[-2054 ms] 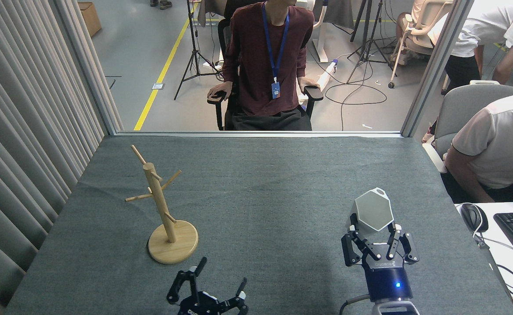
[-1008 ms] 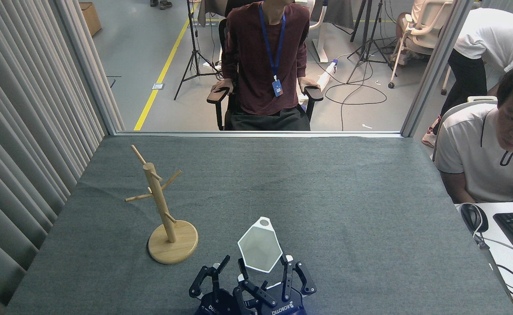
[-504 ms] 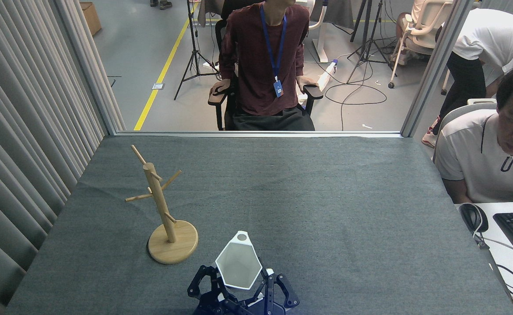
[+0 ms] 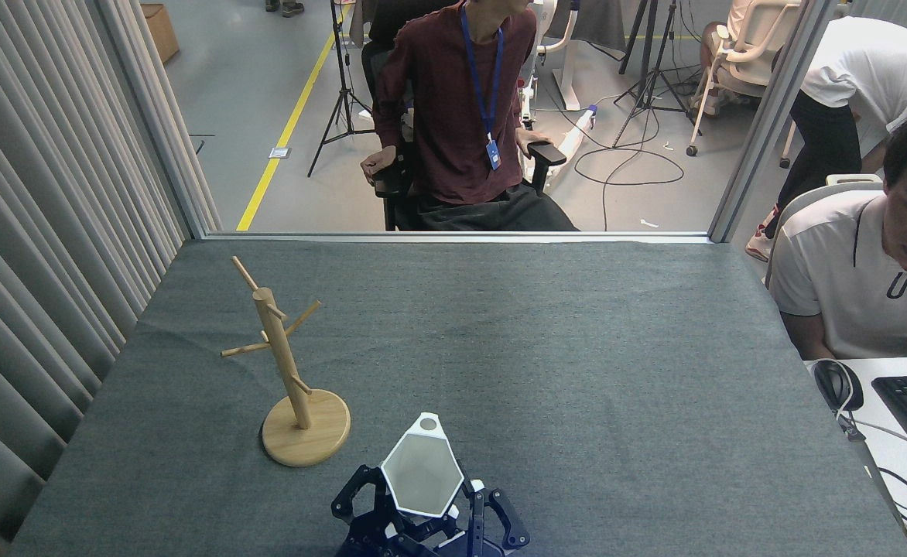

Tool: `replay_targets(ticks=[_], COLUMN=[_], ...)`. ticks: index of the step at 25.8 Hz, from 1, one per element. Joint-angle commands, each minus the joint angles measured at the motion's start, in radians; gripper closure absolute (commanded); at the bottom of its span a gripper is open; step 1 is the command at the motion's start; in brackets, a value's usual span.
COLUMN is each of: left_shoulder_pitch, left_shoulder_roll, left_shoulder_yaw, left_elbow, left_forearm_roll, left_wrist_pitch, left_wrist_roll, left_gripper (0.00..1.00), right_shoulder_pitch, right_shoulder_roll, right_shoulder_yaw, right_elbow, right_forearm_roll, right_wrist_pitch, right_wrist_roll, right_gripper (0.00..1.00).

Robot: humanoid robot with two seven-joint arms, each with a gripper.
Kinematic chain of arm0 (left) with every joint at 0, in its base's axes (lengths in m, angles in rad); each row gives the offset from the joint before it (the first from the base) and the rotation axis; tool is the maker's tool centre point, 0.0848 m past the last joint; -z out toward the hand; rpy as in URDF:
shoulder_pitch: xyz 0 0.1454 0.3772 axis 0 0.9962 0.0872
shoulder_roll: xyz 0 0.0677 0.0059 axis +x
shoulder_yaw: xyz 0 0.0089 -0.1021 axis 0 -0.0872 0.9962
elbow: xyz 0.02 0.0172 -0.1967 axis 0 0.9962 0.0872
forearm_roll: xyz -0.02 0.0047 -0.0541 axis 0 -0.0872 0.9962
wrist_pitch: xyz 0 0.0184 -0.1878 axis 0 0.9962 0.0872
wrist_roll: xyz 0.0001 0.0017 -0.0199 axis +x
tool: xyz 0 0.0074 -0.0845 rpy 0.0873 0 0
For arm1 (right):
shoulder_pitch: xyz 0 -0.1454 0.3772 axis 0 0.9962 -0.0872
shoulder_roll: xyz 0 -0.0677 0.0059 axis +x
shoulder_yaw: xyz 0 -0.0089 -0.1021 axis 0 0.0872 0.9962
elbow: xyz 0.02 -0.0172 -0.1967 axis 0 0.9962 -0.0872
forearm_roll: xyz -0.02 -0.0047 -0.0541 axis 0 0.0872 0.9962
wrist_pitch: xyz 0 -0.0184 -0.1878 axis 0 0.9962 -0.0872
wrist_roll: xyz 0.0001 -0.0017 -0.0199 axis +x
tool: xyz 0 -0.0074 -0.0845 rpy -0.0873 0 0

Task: Hang cup on storage rack
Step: 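Grasp the cup with the left gripper beside the right gripper, then release the cup from the right gripper and withdraw it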

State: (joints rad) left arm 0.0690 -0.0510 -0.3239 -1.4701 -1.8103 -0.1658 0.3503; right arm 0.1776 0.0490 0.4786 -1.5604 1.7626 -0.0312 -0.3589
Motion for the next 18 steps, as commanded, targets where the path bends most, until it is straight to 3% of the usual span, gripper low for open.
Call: replay_targets(ticks=[1, 2, 3, 7, 14, 16, 18], left_shoulder_pitch=[-0.003, -0.005, -0.006, -0.008, -0.008, -0.008, -0.008], left_shoulder_roll=[0.002, 0.002, 0.002, 0.003, 0.008, 0.006, 0.008], left_shoulder_yaw=[0.0, 0.0, 0.0, 0.0, 0.0, 0.0, 0.002], left_elbow=[-0.001, -0.001, 0.001, -0.003, 0.004, 0.004, 0.004], left_forearm_roll=[0.0, 0.0, 0.0, 0.0, -0.001, -0.001, -0.001], left_wrist_pitch=[0.006, 0.006, 0.006, 0.006, 0.008, 0.012, 0.029], left_wrist_roll=[-0.001, -0.001, -0.001, -0.001, -0.001, -0.001, -0.001], left_gripper=[0.49, 0.49, 0.49, 0.49, 0.49, 0.49, 0.48], right_shoulder_pitch=[0.0, 0.0, 0.0, 0.002, 0.046, 0.03, -0.015], right_shoulder_roll=[0.0, 0.0, 0.0, -0.001, -0.021, -0.008, 0.006], right_shoulder_yaw=[-0.002, -0.003, -0.003, -0.002, -0.017, -0.089, -0.199], right_elbow=[-0.001, -0.001, -0.001, -0.015, -0.188, -0.188, -0.158], right_forearm_roll=[0.0, 0.0, 0.0, -0.002, -0.018, -0.094, -0.253], right_wrist_pitch=[-0.001, -0.001, -0.001, -0.003, -0.026, 0.071, 0.174], right_wrist_roll=[0.002, 0.0, 0.0, -0.041, -0.077, -0.083, -0.063], right_gripper=[0.18, 0.06, 0.02, 0.02, 0.02, 0.02, 0.02])
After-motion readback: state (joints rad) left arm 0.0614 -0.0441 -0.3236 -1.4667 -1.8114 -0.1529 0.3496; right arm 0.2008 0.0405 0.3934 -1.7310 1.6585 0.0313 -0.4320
